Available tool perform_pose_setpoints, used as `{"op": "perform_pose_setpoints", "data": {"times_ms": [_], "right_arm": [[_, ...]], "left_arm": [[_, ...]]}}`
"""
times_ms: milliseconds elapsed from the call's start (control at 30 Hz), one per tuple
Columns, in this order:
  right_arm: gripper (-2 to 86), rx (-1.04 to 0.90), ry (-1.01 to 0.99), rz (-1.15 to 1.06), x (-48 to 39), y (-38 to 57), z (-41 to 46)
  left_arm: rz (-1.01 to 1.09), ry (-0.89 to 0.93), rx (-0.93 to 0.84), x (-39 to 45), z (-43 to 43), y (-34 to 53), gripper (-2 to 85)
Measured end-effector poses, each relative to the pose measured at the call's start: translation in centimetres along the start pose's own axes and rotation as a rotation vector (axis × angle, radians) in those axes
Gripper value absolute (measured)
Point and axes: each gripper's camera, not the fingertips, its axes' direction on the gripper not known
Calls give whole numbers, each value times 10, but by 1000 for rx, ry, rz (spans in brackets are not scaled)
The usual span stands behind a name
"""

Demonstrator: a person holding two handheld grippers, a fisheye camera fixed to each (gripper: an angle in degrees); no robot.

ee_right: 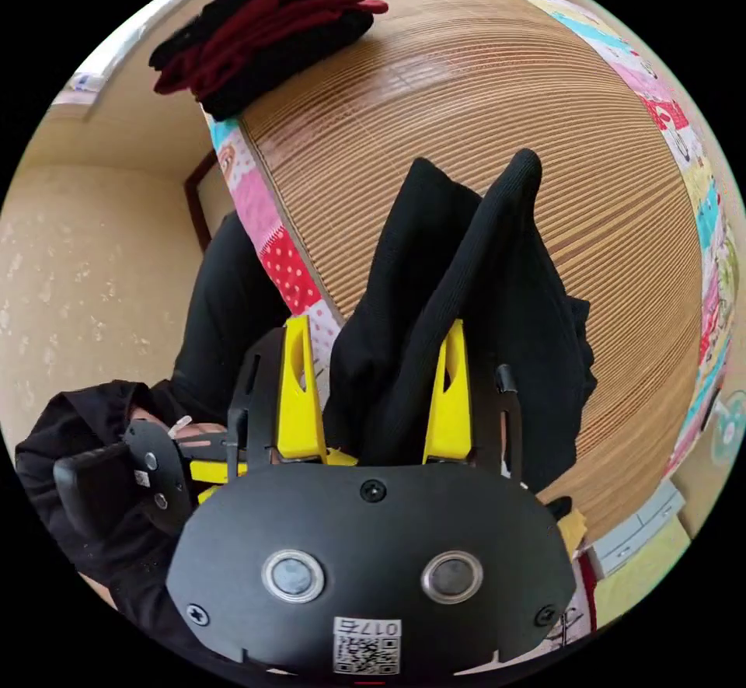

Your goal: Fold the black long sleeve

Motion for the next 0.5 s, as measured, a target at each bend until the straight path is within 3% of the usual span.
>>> {"op": "perform_pose_setpoints", "data": {"times_ms": [100, 300, 367, 500], "right_arm": [[107, 12, 96, -25, 3, 14, 12], [84, 524, -255, 55, 92, 158, -20], [85, 771, -420, 115, 138, 254, -10], [95, 966, -484, 309, 180, 389, 43]], "left_arm": [[9, 23, 7, 7, -2, 3, 66], [62, 303, 162, -2, -43, 16, 112], [17, 317, 112, -13, -39, 14, 124], [-65, 367, -4, -28, -6, 5, 149]]}}
